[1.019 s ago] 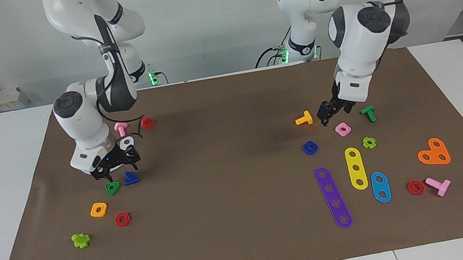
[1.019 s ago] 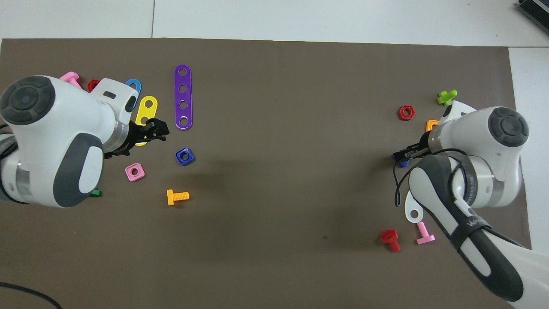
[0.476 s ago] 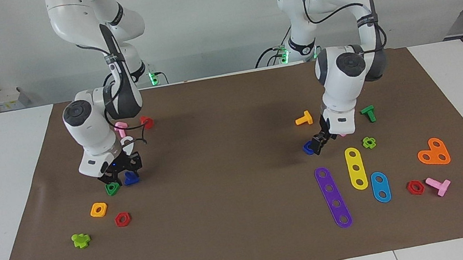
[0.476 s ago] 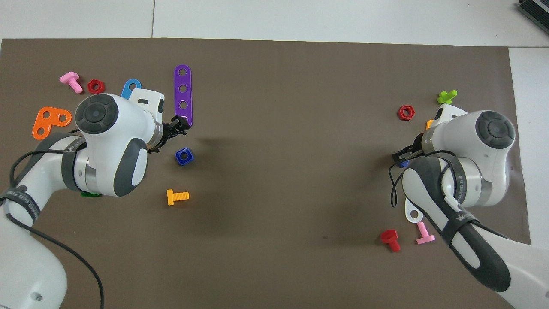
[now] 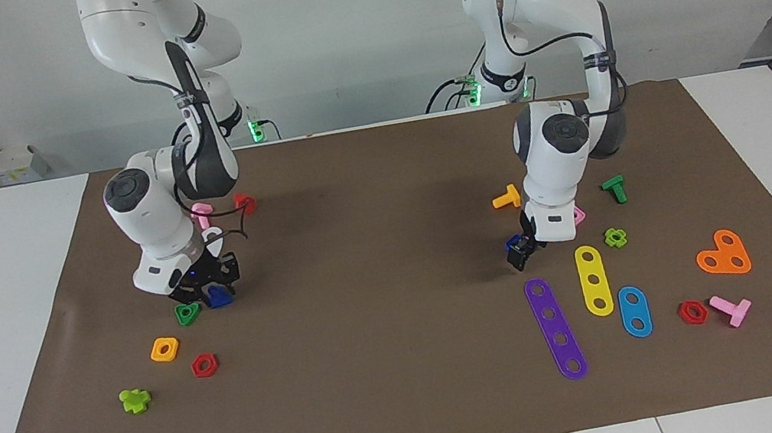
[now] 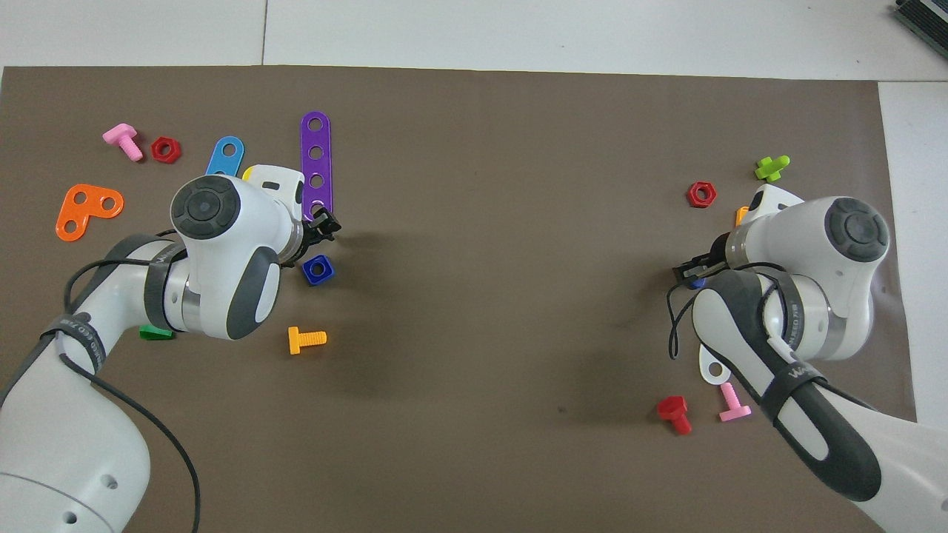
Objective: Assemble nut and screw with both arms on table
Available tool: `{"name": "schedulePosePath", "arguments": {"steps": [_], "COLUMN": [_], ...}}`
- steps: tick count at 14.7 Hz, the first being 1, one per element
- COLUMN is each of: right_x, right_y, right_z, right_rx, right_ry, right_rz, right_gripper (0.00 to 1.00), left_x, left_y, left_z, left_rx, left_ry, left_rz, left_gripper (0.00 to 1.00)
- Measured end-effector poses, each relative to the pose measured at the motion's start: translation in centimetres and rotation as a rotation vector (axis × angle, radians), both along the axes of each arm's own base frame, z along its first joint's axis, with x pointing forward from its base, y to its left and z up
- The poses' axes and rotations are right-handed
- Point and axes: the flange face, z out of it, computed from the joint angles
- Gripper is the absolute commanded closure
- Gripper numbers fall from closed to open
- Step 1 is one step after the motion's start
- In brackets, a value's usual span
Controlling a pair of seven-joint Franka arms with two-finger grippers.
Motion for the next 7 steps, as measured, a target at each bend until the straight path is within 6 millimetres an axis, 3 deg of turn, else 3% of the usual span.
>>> {"name": "schedulePosePath", "arguments": {"steps": [4, 7], "right_x": [0.0, 0.0], "right_y": [-0.4, -0.4], "right_z": [-0.1, -0.1], "right_rx": [-0.002, -0.002], "right_ry": [-0.002, -0.002], "right_rz": [0.028, 0.030], "right_gripper": [0.60, 0.60], "left_x": [-0.8, -1.4], "left_y": [-0.7, -1.3], "left_z": [-0.7, -1.0], "left_rx": [0.006, 0.026], "left_ry": [0.019, 0.058], "left_rz": [-0.015, -0.035], "left_gripper": [0.21, 0.23]}}
